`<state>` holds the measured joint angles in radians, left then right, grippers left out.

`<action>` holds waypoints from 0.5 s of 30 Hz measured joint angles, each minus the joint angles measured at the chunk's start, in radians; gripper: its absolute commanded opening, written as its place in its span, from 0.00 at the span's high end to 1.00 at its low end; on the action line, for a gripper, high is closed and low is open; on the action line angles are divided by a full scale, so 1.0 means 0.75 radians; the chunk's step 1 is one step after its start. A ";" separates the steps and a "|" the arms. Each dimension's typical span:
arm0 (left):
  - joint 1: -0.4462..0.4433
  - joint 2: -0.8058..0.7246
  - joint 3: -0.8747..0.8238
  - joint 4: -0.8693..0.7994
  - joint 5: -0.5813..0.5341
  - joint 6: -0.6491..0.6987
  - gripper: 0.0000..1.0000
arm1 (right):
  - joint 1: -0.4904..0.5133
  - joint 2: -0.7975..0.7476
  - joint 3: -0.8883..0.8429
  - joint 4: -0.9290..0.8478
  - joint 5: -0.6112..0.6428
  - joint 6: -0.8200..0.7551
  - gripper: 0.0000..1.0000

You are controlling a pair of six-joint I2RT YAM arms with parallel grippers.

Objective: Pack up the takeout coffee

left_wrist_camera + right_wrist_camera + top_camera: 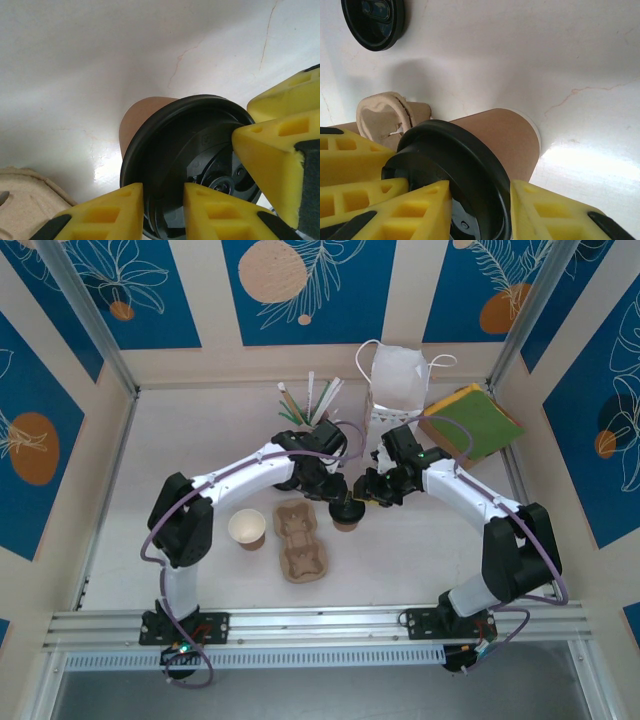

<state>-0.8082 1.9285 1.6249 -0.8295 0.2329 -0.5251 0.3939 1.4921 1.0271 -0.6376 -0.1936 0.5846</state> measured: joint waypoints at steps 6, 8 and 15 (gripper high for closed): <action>0.000 -0.002 0.006 -0.007 -0.002 -0.011 0.70 | 0.002 -0.005 0.012 -0.019 0.012 0.000 0.64; 0.000 -0.002 0.012 -0.016 -0.003 -0.015 0.69 | 0.003 -0.005 0.022 -0.040 0.019 0.000 0.62; 0.000 -0.002 0.061 -0.067 -0.002 -0.026 0.63 | 0.003 -0.023 0.066 -0.102 0.045 0.004 0.56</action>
<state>-0.8082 1.9270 1.6707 -0.8799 0.2314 -0.5446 0.3962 1.4750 1.0763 -0.7143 -0.1596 0.5877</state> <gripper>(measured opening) 0.347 0.420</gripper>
